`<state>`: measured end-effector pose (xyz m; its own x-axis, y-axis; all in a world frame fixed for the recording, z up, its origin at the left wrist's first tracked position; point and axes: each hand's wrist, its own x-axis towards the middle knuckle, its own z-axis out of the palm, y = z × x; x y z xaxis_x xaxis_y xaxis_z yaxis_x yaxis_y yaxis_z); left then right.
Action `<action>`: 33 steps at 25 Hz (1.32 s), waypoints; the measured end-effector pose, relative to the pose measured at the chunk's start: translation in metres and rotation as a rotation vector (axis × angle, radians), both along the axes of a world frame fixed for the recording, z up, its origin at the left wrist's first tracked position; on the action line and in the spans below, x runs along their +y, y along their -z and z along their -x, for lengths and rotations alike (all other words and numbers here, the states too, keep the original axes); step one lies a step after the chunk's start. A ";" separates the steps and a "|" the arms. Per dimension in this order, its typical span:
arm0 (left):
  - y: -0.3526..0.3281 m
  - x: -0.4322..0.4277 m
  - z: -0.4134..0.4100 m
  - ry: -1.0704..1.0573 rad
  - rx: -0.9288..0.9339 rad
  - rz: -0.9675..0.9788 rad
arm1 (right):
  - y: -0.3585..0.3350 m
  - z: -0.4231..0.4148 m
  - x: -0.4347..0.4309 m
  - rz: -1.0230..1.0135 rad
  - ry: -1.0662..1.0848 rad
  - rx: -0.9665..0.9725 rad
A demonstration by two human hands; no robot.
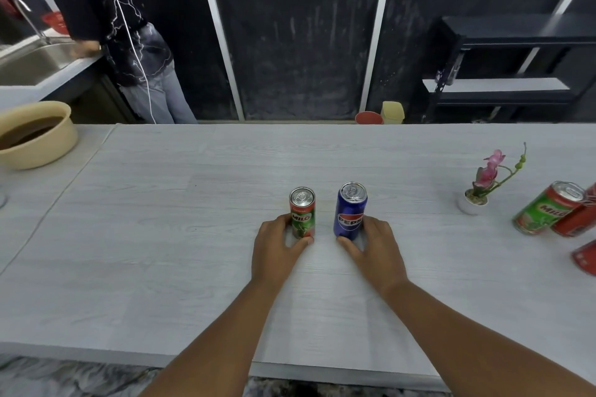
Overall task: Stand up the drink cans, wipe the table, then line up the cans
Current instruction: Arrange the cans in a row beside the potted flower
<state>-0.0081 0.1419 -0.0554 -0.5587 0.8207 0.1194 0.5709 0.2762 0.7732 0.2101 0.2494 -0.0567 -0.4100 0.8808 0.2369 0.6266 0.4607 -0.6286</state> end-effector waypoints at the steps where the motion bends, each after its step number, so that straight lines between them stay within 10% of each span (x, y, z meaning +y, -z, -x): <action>1: 0.001 0.000 0.000 -0.001 0.004 0.002 | 0.001 0.001 0.000 -0.018 -0.004 -0.020; 22: 0.002 -0.034 -0.024 -0.077 0.196 0.011 | -0.003 -0.024 -0.028 -0.063 0.172 -0.112; 25: 0.009 -0.063 -0.059 0.090 0.397 -0.052 | 0.003 -0.065 -0.060 -0.088 0.171 -0.106; 33: 0.004 -0.017 -0.184 0.561 0.207 0.022 | -0.011 -0.190 -0.070 0.055 0.478 -0.103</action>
<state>0.1764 0.1253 -0.0598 -0.0059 0.9873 0.1588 0.7722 -0.0964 0.6281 0.3999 0.1797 -0.0462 0.0241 0.9862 0.1640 0.8198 0.0744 -0.5678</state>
